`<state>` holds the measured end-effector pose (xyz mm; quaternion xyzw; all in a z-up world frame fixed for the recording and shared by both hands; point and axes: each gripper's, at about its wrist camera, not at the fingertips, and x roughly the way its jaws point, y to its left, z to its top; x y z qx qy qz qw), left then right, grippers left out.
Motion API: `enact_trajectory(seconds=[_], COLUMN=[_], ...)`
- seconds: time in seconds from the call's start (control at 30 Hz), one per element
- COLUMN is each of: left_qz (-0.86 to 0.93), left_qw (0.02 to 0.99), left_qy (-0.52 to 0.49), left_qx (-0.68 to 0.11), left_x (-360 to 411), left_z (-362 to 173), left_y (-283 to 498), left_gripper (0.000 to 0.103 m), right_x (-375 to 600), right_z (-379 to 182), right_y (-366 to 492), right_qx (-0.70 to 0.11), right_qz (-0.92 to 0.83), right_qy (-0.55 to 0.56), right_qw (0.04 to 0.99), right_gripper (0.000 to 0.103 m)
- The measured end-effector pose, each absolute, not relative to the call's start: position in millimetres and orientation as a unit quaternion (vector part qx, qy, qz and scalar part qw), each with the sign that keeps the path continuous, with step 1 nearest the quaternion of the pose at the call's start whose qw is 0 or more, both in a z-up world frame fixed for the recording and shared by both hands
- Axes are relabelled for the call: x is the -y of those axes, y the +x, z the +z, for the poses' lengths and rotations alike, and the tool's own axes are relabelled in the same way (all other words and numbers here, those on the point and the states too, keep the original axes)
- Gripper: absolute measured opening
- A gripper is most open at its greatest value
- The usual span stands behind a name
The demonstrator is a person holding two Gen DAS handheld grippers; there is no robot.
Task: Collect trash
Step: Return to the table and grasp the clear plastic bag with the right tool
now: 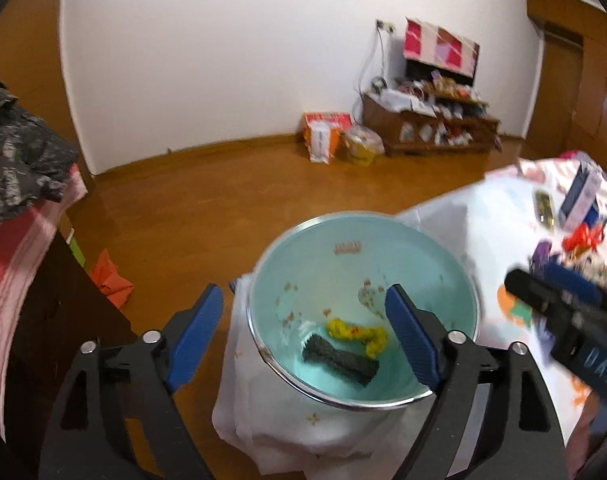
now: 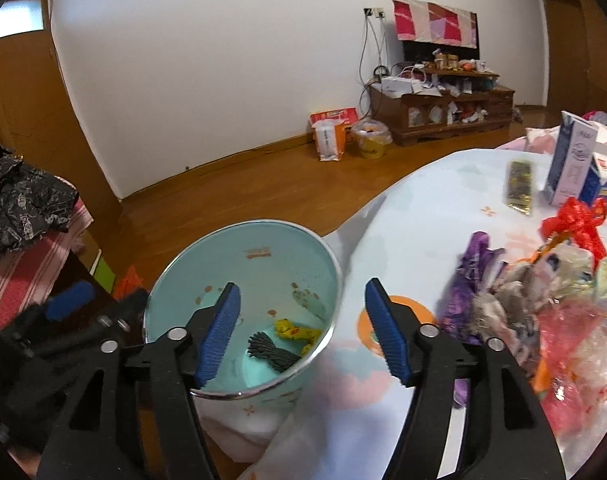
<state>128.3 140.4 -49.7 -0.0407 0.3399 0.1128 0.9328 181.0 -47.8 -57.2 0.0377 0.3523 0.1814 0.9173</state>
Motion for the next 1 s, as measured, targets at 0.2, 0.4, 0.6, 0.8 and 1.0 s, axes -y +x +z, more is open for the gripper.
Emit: enact_trajectory(seconds=[0.2, 0.4, 0.6, 0.8, 1.0], left_qz=[0.121, 0.093, 0.062, 0.028, -0.003], left_qw=[0.941, 0.947, 0.947, 0.944, 0.937], left_qy=[-0.035, -0.021, 0.000, 0.020, 0.022], left_qx=[-0.314, -0.308, -0.315, -0.329, -0.349], left_x=[-124.6, -90.4, -48.6, -7.1, 21.4], left_z=[-29.0, -17.4, -20.0, -30.3, -43.0], left_y=[115.4, 106.8, 101.8, 99.2, 96.7], left_gripper=[0.097, 0.097, 0.097, 0.097, 0.097], right_x=[63.9, 91.6, 142.3, 205.3, 255.7], right_z=[-47.8, -37.5, -39.3, -44.4, -60.7], right_y=[160.4, 127.9, 107.4, 88.7, 74.9], right_qx=[-0.322, -0.244, -0.246, -0.256, -0.283], right_qz=[0.159, 0.092, 0.030, -0.022, -0.063], right_qy=[0.029, 0.008, 0.002, 0.028, 0.056], right_qw=[0.933, 0.965, 0.969, 0.966, 0.956], right_gripper=[0.098, 0.098, 0.098, 0.098, 0.095])
